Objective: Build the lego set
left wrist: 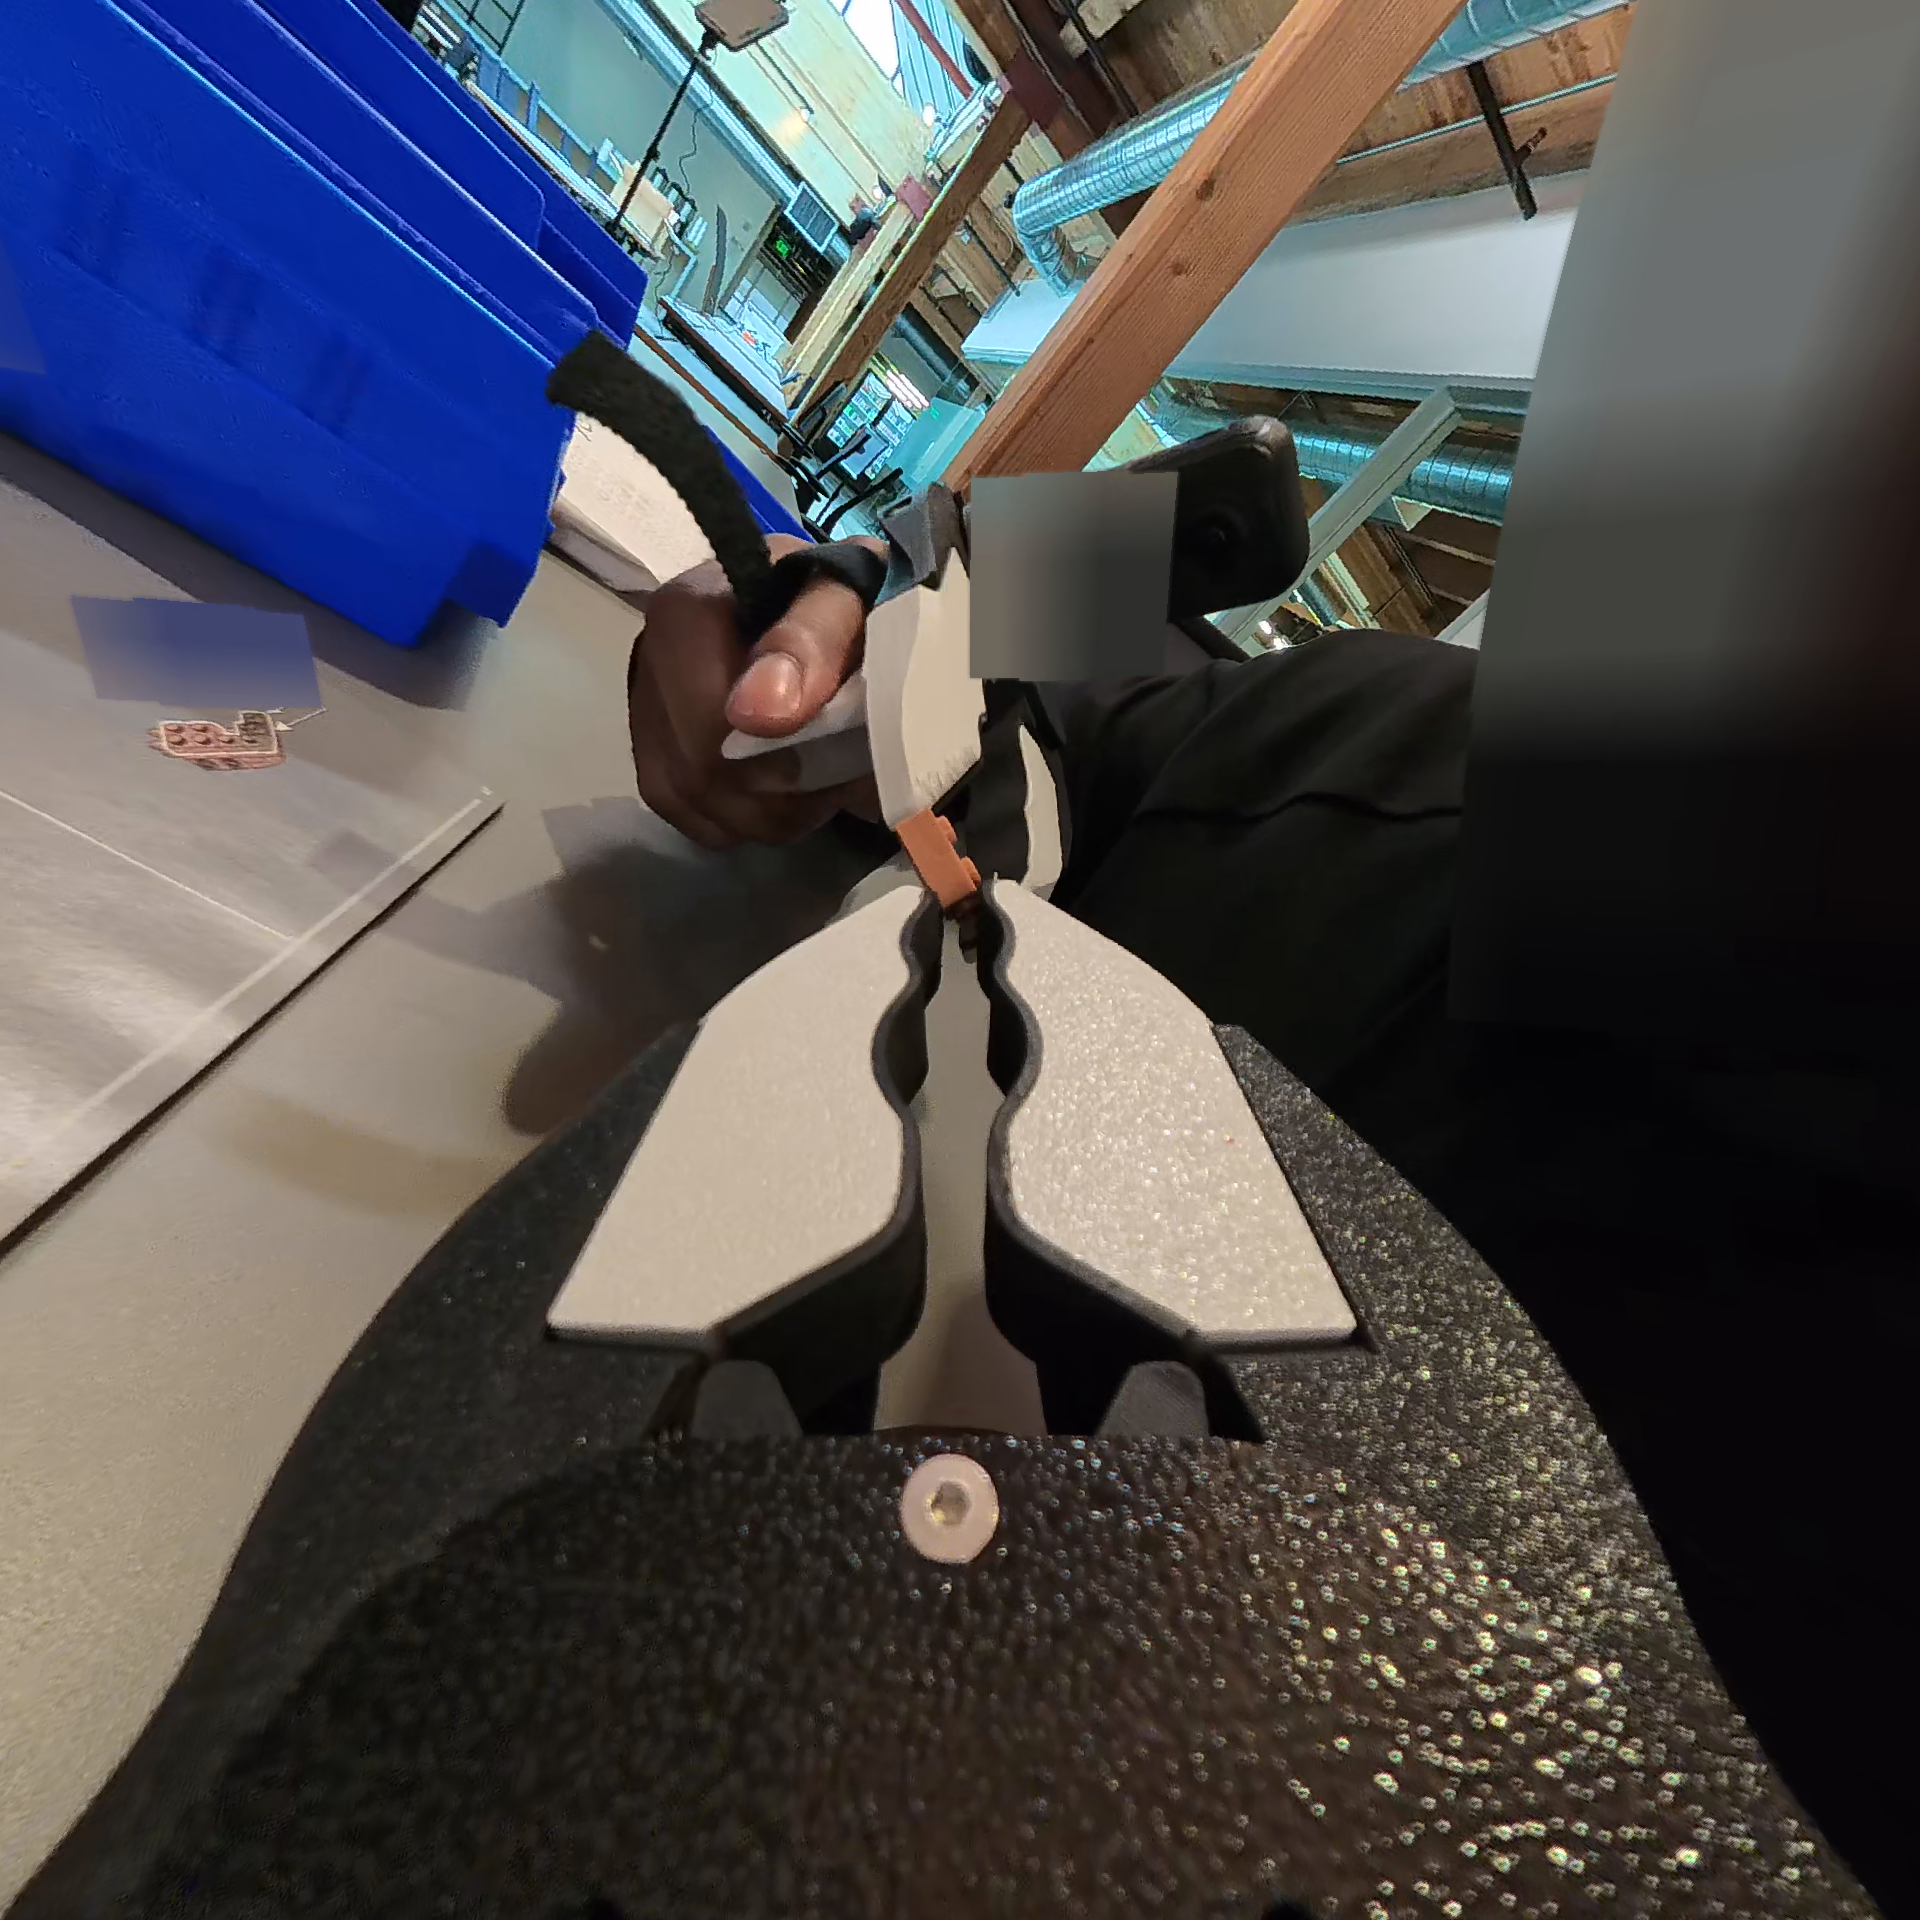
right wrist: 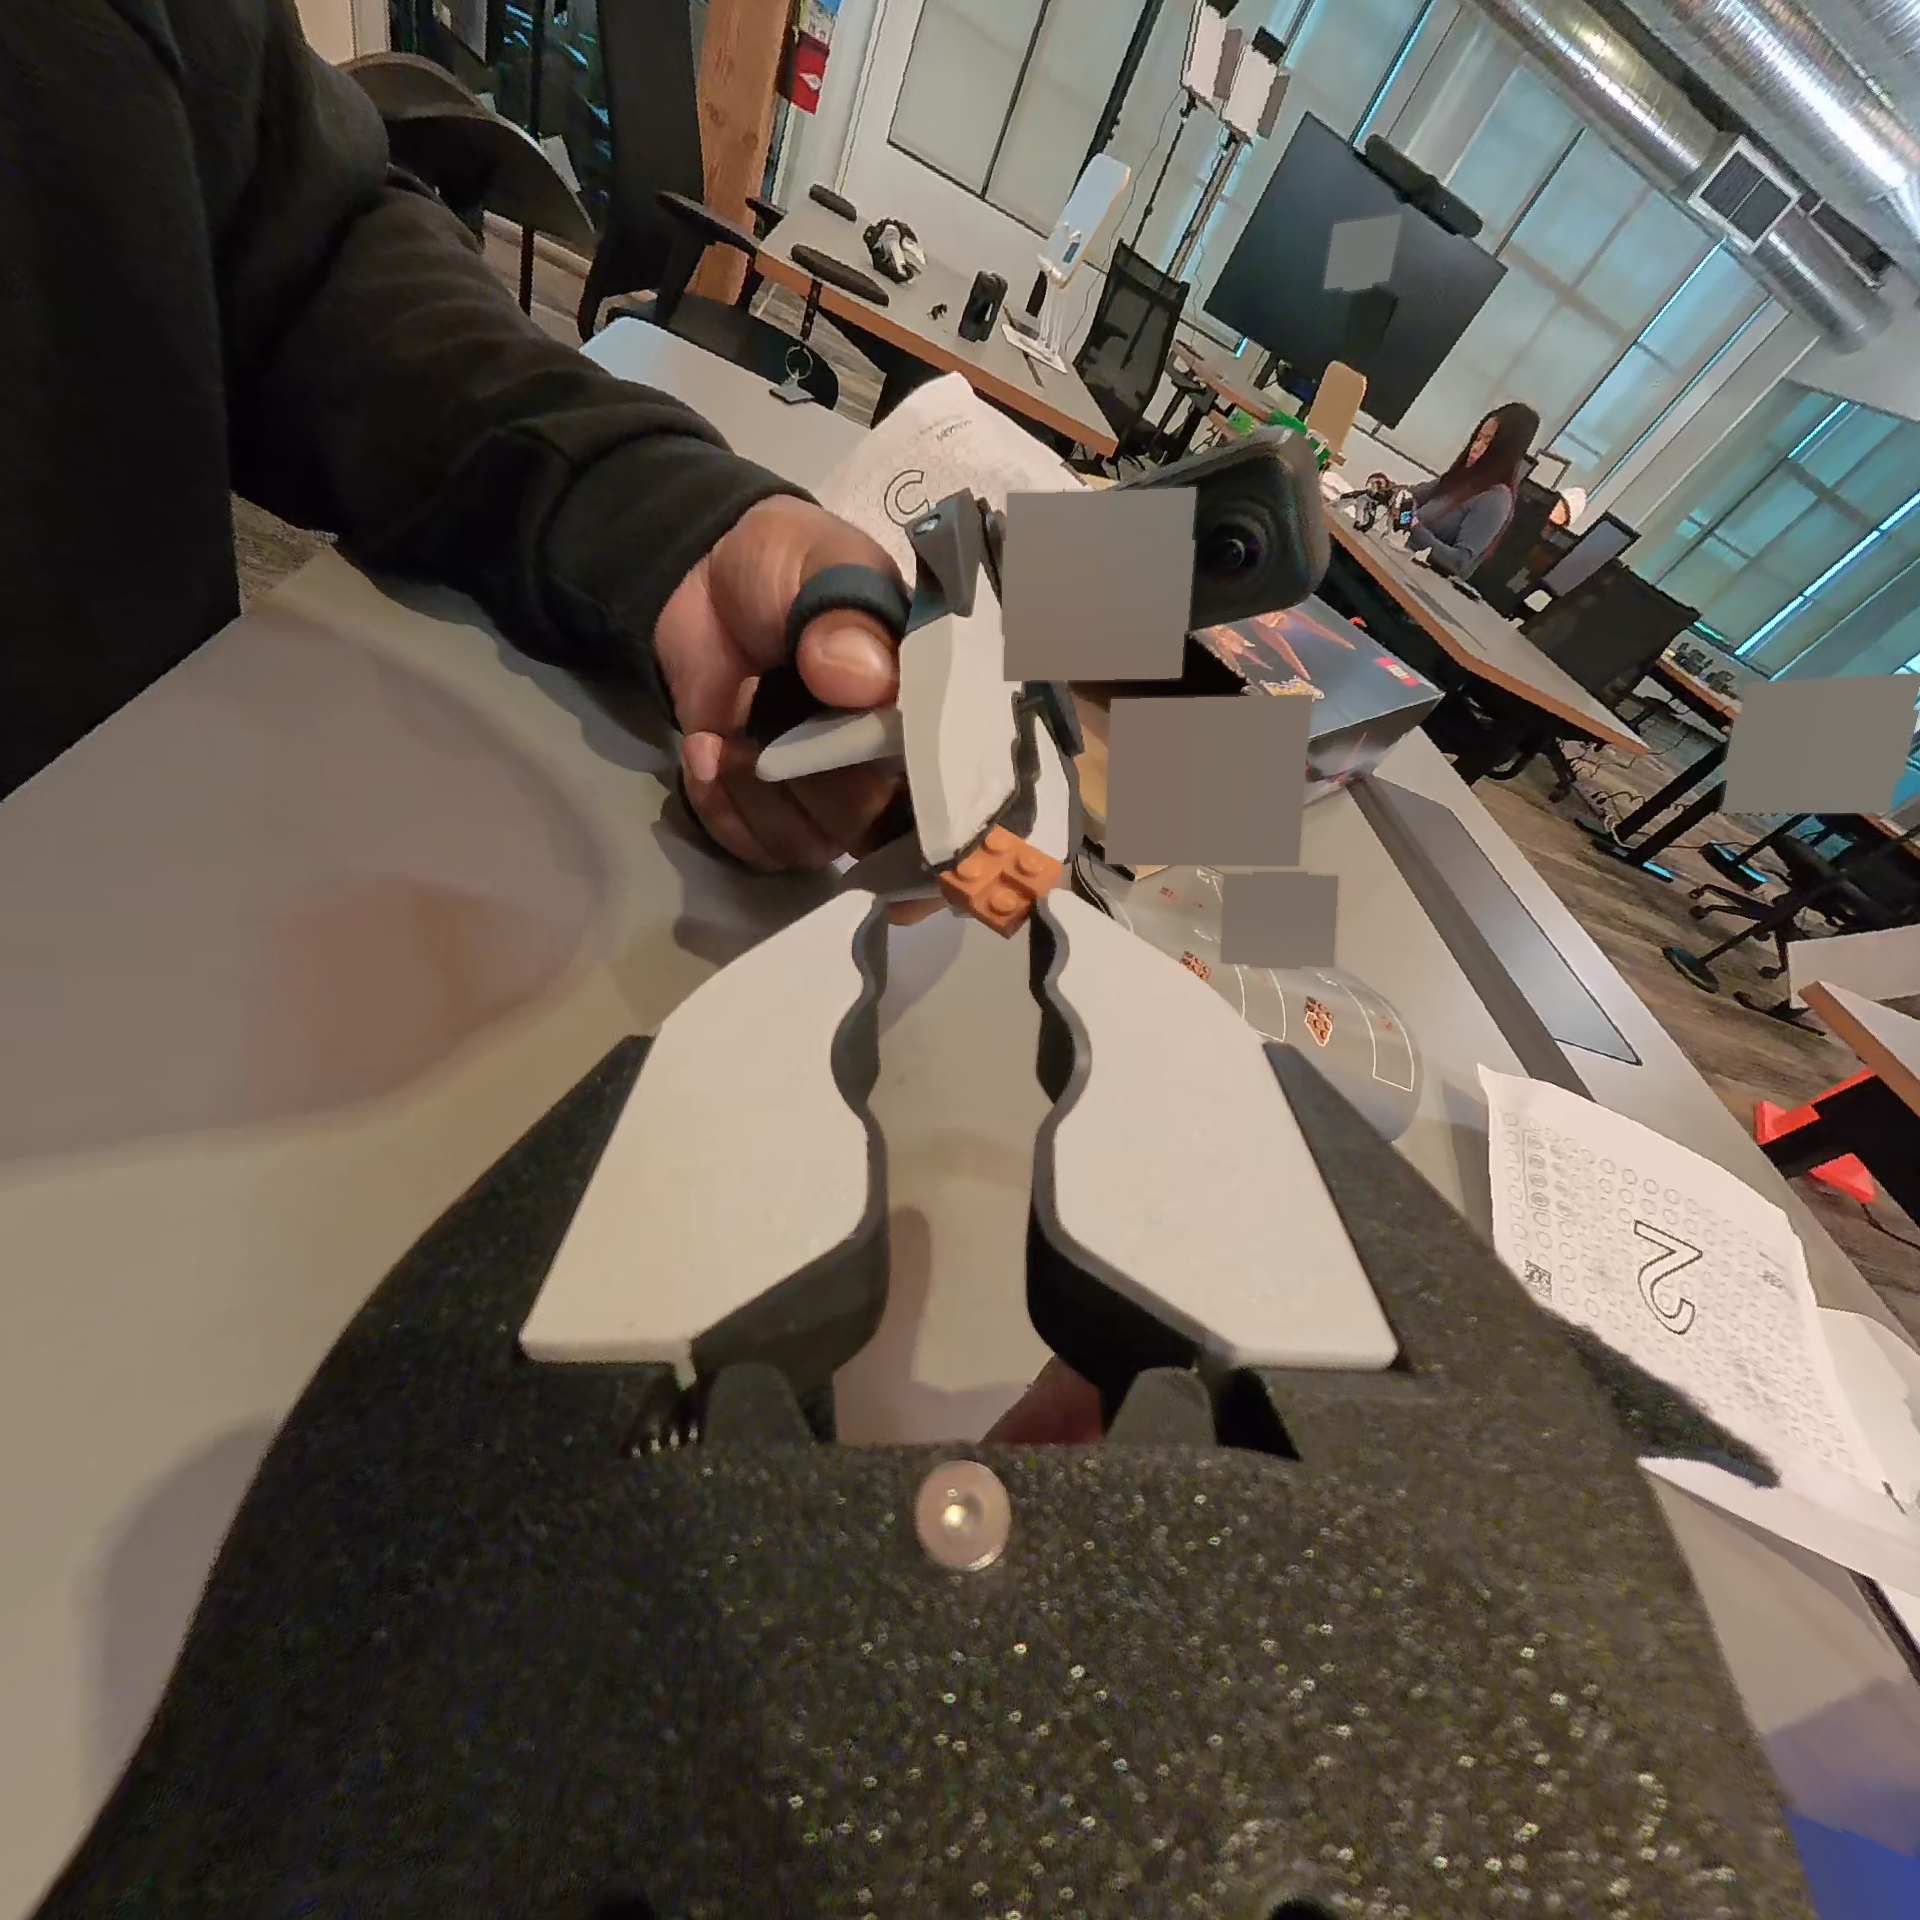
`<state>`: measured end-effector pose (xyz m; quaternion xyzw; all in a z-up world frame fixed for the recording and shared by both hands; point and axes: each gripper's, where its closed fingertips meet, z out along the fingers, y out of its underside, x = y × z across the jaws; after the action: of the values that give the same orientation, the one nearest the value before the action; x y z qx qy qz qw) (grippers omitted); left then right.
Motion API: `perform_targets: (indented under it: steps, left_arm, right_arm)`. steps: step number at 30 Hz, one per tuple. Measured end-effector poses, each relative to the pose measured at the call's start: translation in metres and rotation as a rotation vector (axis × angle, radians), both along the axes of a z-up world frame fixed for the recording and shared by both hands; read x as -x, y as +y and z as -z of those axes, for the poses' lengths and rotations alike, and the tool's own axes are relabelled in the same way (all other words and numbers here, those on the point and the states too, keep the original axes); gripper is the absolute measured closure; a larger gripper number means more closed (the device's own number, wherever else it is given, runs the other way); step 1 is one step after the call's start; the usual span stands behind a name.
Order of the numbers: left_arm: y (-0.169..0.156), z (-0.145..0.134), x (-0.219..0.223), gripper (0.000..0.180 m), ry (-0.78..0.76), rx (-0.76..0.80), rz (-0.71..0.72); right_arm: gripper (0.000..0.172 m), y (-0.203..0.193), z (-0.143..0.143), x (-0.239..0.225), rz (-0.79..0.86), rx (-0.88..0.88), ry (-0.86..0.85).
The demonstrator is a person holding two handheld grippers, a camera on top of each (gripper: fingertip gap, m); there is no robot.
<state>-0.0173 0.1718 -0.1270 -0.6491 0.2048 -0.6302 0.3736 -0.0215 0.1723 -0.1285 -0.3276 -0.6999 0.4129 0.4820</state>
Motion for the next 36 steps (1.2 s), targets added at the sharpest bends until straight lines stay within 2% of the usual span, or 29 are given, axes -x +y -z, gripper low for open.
perform_targets:
  steps: [25,36]
  left_arm:
    - [0.0007,0.0027,-0.0014,0.175,0.022,-0.004,-0.009]
    - [0.0026,0.0048,-0.0009,0.175,0.031,0.007,-0.02]
  right_arm:
    - [0.142,-0.0012,0.0045,-0.0006,0.011,-0.075,-0.01]
    - [0.141,0.0016,0.0092,0.0014,0.057,-0.213,-0.005]
